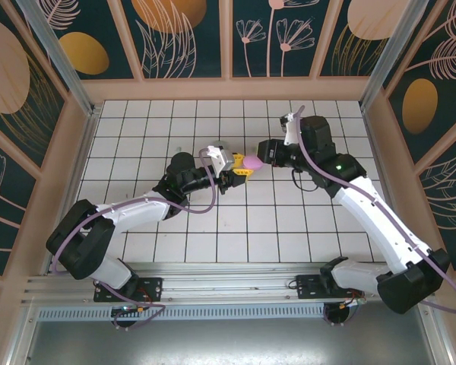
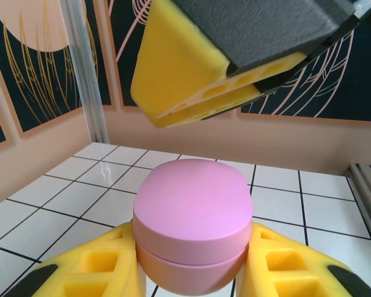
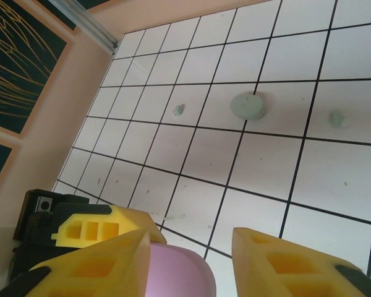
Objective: Insert the wireless bluetooth earbuds into the charging case
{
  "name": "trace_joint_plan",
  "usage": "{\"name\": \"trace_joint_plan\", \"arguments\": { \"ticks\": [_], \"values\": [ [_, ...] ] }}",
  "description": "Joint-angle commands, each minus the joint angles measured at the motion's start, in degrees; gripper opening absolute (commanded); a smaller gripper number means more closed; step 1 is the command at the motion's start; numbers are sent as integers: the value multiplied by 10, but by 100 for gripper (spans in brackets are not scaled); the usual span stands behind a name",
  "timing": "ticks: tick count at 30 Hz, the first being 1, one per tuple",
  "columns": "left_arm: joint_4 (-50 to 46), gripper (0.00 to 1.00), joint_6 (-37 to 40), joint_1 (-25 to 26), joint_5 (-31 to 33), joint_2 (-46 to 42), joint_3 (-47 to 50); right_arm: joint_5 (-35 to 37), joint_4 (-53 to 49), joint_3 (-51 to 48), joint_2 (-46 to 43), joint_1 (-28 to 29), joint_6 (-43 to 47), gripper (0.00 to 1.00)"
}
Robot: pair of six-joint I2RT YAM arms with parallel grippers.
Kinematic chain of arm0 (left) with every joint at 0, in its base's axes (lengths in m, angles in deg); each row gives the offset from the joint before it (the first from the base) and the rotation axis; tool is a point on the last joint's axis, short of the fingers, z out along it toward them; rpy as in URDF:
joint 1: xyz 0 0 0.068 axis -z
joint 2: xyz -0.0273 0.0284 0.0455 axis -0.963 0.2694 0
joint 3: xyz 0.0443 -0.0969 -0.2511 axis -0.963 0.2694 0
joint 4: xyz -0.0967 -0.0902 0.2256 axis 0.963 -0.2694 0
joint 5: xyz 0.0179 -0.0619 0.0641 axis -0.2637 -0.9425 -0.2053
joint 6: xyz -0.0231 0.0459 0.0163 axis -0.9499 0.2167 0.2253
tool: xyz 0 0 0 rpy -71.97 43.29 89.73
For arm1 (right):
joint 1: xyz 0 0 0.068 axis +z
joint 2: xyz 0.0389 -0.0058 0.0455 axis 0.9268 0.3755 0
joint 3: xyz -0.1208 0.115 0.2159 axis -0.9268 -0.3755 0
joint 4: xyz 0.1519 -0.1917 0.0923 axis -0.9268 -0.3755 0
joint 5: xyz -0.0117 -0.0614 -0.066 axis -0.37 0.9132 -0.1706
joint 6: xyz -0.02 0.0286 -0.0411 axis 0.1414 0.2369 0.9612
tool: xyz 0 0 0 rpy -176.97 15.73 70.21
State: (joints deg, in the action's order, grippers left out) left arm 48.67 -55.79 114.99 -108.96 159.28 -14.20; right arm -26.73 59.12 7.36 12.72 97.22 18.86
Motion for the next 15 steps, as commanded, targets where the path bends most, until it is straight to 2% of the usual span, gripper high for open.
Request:
{"name": "trace_joint_plan", "arguments": {
  "ticks": [1, 8, 15],
  "values": [
    [8, 7, 4, 4, 5, -11, -19, -4, 0, -13, -23, -14, -14, 43],
    [14, 9, -6, 3, 18, -17, -16, -115, 71, -65, -47, -55, -71, 52],
    [40, 12, -22, 3, 21, -23, -19, -213, 156, -116, -46, -70, -138, 56]
  ]
}}
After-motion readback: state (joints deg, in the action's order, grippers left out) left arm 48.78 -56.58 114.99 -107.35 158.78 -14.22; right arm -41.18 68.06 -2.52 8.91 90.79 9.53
